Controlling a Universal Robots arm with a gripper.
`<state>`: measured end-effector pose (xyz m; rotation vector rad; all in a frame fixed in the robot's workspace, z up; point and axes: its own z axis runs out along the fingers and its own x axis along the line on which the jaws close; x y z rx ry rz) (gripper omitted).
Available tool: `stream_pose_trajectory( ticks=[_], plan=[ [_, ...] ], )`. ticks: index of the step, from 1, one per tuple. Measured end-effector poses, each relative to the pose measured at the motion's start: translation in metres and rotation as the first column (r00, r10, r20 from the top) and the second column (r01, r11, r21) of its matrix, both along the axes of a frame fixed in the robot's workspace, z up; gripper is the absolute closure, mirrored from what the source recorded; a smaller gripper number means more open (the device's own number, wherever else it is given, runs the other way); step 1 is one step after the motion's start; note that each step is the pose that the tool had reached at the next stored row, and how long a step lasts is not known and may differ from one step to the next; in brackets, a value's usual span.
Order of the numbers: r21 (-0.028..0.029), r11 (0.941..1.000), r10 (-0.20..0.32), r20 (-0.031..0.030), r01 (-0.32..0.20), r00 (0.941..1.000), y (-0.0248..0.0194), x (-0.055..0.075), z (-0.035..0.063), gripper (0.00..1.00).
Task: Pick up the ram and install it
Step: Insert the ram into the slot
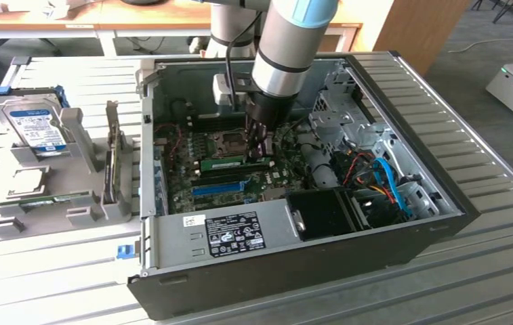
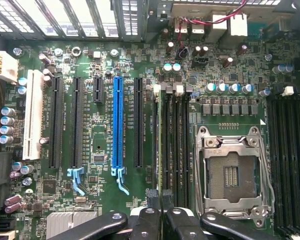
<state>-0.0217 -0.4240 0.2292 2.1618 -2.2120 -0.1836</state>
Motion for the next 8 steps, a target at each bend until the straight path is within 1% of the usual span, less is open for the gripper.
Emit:
stream_pose_trajectory(
  ticks=[8],
  plan=[
    [0.0004, 1.0000, 0.000, 0.0000, 0.000, 1.0000, 0.0000, 0.0000, -0.0003, 0.87]
  ],
)
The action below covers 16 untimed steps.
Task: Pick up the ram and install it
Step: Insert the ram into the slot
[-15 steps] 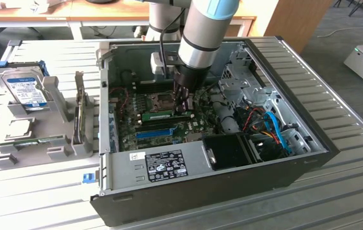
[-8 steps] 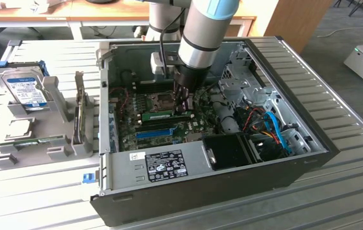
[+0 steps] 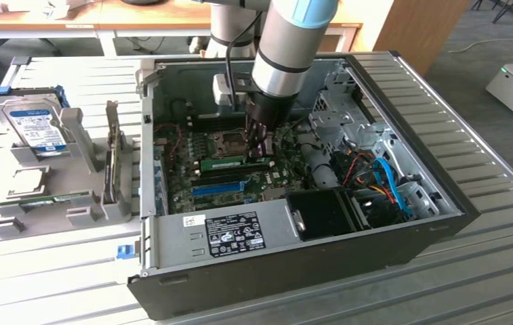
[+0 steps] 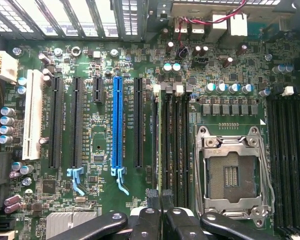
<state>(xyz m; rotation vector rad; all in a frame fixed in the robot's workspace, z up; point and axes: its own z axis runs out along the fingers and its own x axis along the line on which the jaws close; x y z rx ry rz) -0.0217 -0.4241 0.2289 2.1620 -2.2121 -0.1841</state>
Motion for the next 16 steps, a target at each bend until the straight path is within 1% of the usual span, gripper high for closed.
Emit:
stream_pose_trajectory(
  ticks=[16],
  plan=[
    [0.0001, 1.0000, 0.000, 0.0000, 0.000, 1.0000, 0.0000, 0.0000, -0.0018, 0.87]
  ],
)
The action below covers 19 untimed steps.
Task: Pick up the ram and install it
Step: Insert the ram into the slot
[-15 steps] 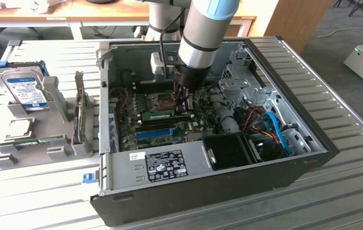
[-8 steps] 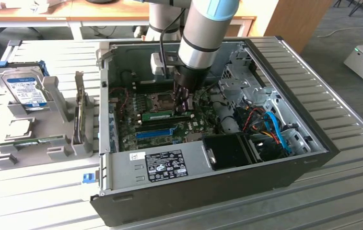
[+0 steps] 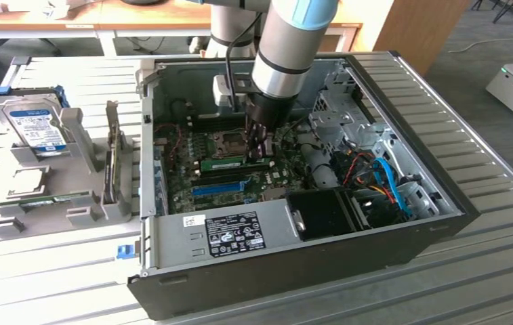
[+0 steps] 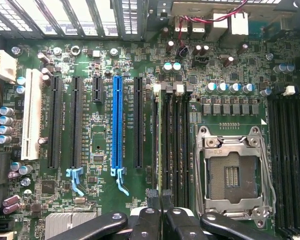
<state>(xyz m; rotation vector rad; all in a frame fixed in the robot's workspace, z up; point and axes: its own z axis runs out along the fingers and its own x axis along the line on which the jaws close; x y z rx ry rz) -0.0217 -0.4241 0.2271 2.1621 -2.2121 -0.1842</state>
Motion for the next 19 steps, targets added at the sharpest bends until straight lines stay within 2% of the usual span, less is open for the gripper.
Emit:
stream_pose_trajectory(
  ticks=[19],
  plan=[
    [0.0000, 1.0000, 0.004, 0.0000, -0.004, 1.0000, 0.0000, 0.0002, -0.0010, 0.87]
  ],
)
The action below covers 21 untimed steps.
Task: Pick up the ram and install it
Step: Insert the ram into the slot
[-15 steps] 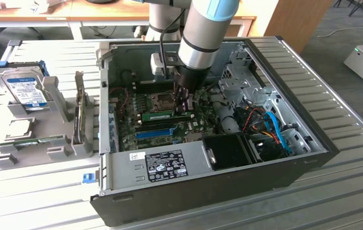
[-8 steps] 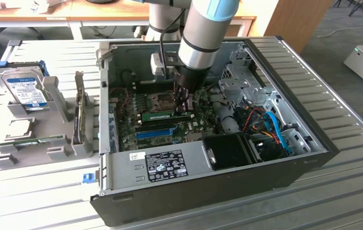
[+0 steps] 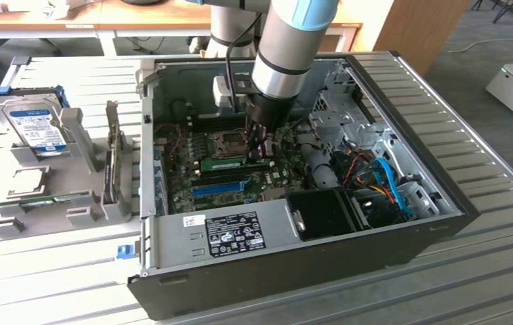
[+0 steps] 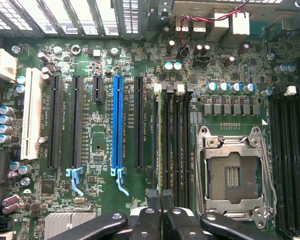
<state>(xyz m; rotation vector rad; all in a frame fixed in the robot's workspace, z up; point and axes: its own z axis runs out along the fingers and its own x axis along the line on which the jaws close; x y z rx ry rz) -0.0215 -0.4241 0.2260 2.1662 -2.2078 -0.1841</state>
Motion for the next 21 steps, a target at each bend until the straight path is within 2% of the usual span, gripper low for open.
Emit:
stream_pose_trajectory(
  ticks=[12, 21],
  plan=[
    [0.0000, 1.0000, 0.000, 0.0000, 0.000, 1.0000, 0.0000, 0.0000, -0.0022, 0.87],
    [-0.0001, 1.0000, 0.000, 0.0000, 0.000, 1.0000, 0.0000, 0.0000, 0.0016, 0.87]
  ],
)
